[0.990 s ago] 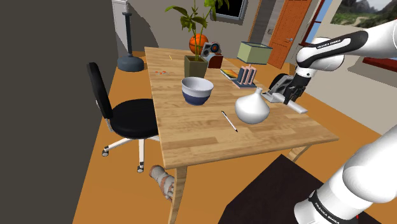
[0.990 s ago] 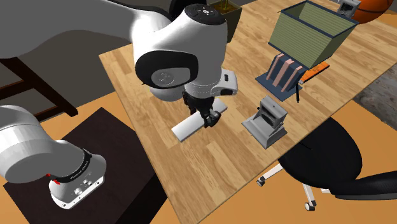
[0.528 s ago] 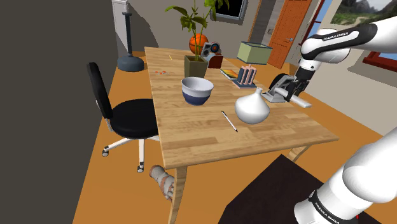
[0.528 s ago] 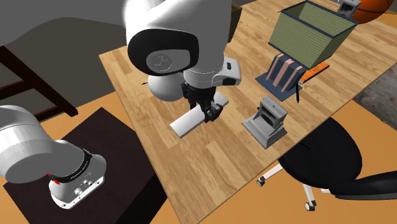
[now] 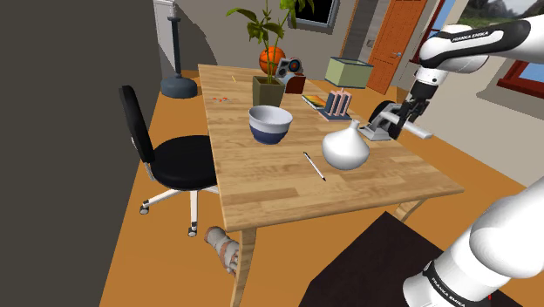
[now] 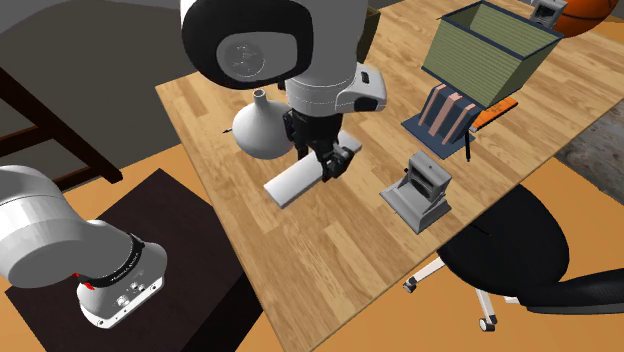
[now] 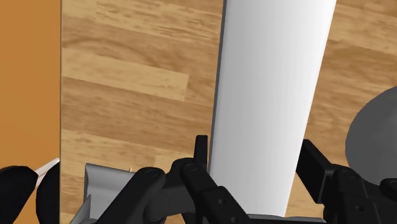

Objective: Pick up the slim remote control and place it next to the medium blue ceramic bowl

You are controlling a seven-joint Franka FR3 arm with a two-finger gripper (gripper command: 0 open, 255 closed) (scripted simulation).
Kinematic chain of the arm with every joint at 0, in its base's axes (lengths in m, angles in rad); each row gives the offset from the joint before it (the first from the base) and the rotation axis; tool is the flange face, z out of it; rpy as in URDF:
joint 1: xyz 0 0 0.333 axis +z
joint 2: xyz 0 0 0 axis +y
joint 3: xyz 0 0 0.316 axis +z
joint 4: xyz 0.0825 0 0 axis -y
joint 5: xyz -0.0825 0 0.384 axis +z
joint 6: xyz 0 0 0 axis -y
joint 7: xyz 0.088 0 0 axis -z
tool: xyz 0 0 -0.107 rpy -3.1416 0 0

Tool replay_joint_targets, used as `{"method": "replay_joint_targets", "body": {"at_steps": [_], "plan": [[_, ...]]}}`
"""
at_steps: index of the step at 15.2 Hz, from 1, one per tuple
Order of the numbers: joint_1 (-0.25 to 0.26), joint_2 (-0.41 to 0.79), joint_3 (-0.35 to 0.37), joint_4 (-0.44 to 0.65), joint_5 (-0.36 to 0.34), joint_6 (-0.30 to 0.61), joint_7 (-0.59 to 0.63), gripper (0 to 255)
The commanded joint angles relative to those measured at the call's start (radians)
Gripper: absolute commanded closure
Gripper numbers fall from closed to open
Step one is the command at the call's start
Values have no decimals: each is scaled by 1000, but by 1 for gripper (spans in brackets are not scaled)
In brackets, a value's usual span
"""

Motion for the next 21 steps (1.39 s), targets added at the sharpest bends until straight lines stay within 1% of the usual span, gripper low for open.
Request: {"method": "replay_joint_targets", "body": {"at_steps": [1,2,7,12,17,21], "plan": [[1,-3,2,24,0,-27,1,255],[1,-4,3,29,-1,-33,1,255],[47,-38,86,-12,-1,-29,133,255],[96,-42,164,-25,16,-25,254,255],[148,-19,235,-11,41,-21,367,255],[189,17,288,21,64,-20,451,255]]}}
